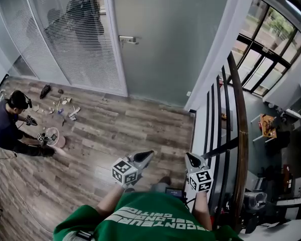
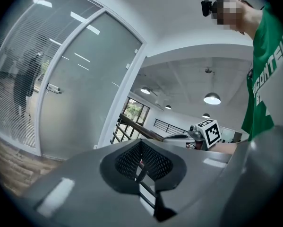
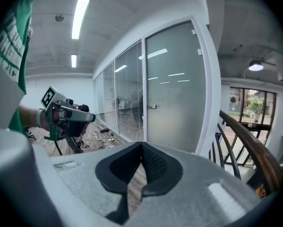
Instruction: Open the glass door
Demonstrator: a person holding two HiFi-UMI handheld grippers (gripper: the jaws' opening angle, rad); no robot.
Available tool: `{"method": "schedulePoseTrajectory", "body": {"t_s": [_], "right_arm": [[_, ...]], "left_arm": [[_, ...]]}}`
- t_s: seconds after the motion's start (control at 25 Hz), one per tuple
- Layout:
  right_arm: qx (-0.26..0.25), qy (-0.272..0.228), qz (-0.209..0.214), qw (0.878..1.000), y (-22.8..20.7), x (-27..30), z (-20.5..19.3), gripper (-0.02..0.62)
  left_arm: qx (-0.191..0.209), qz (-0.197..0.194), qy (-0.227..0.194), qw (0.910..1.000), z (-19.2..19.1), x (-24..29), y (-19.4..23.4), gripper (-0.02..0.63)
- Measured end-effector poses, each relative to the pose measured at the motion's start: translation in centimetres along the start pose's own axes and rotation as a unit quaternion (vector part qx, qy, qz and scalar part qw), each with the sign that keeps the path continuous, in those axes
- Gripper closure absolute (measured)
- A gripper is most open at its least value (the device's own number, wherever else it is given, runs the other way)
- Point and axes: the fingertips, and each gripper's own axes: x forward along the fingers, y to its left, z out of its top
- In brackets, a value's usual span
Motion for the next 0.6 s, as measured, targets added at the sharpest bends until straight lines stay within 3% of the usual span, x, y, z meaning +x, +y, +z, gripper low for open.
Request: {"method": "schedulePoseTrajectory", "body": {"t_s": [0.36, 0.6], "right_arm": [[0.005, -0.003, -0.002, 1.0, -7.3, 0.4, 1.0, 0.603], [-0.005, -0.008, 0.013, 1.0, -9.8, 0.6, 1.2, 0.603]], "left_arm": [[0.019, 0.001, 0.0, 0.9998, 2.8, 6.6, -0.3, 0.591], [0.019, 0.013, -0.01, 0.9997, 3.0, 9.5, -0.6, 0.591]]}}
